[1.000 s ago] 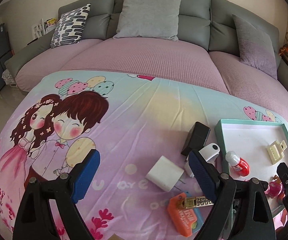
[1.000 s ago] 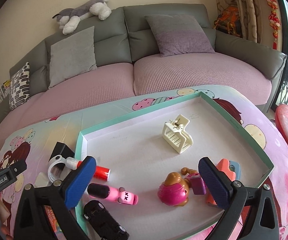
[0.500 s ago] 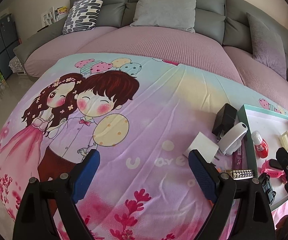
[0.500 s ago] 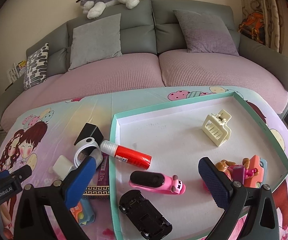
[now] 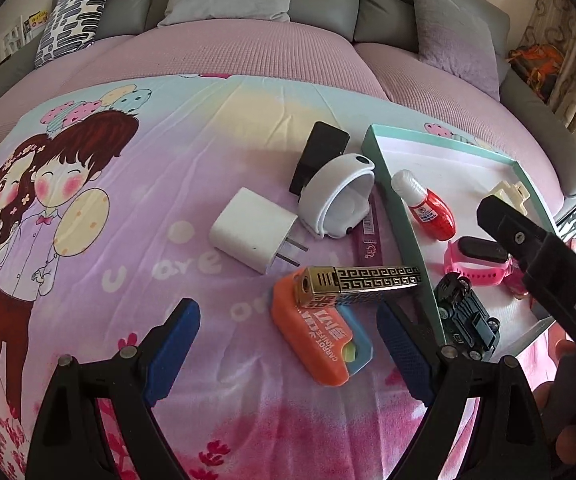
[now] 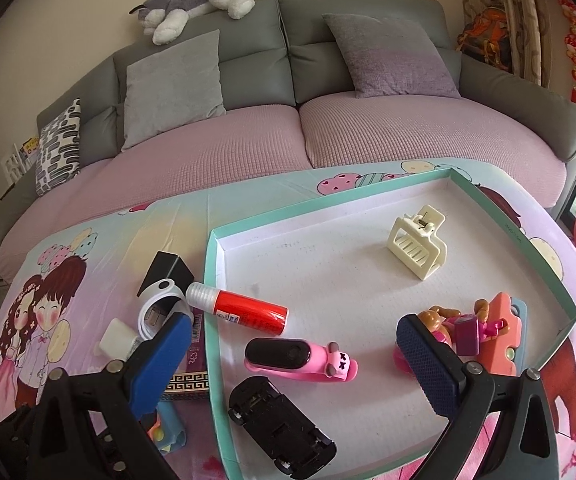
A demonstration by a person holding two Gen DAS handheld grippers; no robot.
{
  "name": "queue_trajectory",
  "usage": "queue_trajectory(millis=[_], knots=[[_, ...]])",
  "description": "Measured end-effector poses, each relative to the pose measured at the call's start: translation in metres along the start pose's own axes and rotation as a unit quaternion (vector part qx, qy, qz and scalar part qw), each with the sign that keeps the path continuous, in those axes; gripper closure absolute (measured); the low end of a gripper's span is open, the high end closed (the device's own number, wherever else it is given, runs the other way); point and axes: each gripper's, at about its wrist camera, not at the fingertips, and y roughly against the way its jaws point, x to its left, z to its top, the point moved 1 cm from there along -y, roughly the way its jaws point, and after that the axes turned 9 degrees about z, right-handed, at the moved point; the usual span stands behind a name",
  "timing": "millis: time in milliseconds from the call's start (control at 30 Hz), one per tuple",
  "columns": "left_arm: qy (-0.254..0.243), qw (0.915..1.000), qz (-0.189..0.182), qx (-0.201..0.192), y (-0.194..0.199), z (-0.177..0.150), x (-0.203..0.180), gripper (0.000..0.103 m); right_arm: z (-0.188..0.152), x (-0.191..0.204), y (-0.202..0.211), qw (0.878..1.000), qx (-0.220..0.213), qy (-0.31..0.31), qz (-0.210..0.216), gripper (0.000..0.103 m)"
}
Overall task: Organize rigid objects
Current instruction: 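Move the left tool to the orange carrot knife while the right tool withdraws from the tray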
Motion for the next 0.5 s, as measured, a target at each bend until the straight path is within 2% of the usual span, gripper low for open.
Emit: queue_trajectory(millis=[167, 300, 500], knots=[[-0.009, 0.9995, 0.018, 0.023, -0.02, -0.002, -0.008, 0.012, -0.001, -0.004, 0.0, 1.0, 0.002, -0.007, -0.002, 0.0], [-0.007, 0.9995, 0.022, 0.023, -0.024, -0.004, -0.008, 0.012, -0.003, 0.0, -0.004, 1.0, 0.009, 0.0, -0.001, 0.0], [0.013, 0.9985, 0.046, 0.025, -0.025, -0.005, 0.02, 0.012, -0.006, 0.007, -0.008, 1.0, 0.017, 0.013, 0.004, 0.0]])
